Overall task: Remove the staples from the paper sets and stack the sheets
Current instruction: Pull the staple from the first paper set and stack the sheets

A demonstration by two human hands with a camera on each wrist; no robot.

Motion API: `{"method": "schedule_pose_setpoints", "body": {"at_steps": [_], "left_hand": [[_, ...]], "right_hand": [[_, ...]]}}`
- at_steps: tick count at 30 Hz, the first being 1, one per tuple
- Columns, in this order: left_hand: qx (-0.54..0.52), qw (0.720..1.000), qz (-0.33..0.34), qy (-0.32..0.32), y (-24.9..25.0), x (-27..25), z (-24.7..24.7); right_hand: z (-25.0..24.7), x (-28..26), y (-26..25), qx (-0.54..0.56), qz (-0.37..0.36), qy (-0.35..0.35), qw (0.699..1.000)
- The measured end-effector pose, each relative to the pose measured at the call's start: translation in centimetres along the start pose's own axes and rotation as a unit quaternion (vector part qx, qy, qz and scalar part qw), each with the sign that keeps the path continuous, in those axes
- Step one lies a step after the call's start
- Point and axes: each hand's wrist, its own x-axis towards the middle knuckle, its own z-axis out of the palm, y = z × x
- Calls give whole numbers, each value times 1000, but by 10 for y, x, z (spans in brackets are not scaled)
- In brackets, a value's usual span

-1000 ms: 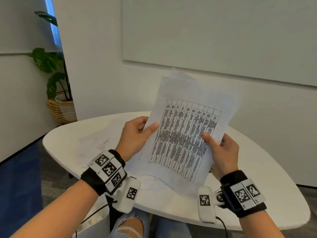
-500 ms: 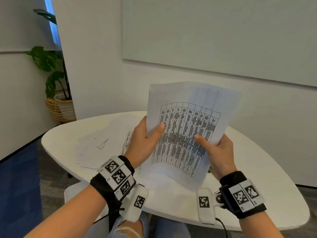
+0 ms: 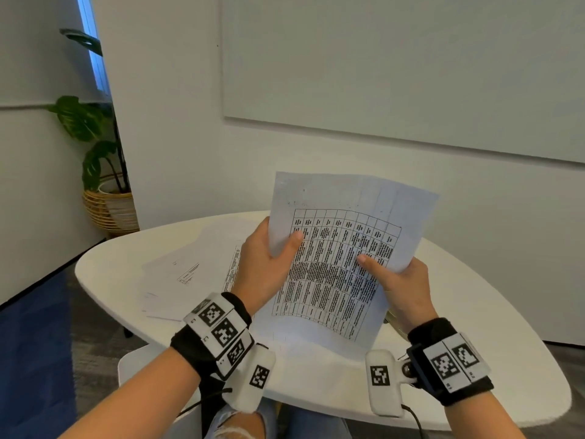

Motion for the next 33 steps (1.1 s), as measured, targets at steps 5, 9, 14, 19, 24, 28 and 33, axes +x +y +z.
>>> {"method": "schedule_pose_setpoints", "body": {"at_steps": [5, 9, 14, 19, 24, 28, 33], "left_hand": [[27, 998, -11, 50, -9, 0, -12], [54, 994, -17, 94, -1, 20, -41], [91, 990, -62, 91, 0, 24, -62], [124, 986, -99, 44, 2, 15, -70], [154, 982, -105, 17, 7, 15, -71], [269, 957, -103, 21, 9, 21, -70], [371, 922, -104, -35, 10, 21, -59]], "right_hand": [[-3, 10, 21, -141, 35, -78, 986], [-21, 37, 36, -407, 51, -157, 899], [-32, 60, 69, -642, 147, -178, 731], [-32, 61, 92, -673, 189, -192, 689], [-39, 49, 98, -683, 199, -161, 684], [-40, 40, 92, -657, 225, -142, 705], [-25, 45, 50, -498, 193, -14, 845]]}}
